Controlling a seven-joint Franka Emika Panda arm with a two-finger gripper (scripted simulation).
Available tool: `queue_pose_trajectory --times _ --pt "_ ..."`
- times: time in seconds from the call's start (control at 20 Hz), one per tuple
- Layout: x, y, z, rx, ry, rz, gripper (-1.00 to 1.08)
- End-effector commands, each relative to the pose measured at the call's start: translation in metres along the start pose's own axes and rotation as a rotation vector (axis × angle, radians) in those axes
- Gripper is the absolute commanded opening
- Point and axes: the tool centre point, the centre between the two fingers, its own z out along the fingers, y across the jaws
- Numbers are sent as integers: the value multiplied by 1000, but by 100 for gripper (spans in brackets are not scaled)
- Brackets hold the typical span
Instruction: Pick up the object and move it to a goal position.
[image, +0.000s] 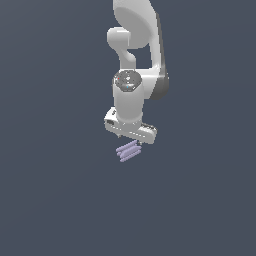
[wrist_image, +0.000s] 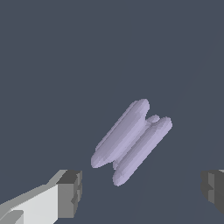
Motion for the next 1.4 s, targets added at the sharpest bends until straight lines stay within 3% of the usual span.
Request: queue_pose_trajectory --times 0.0,0.8,1.35 --pt "0 0 5 0 3 70 100" --pt "2 3 33 -2 30 501 100" --pt "3 4 43 -1 43 663 100"
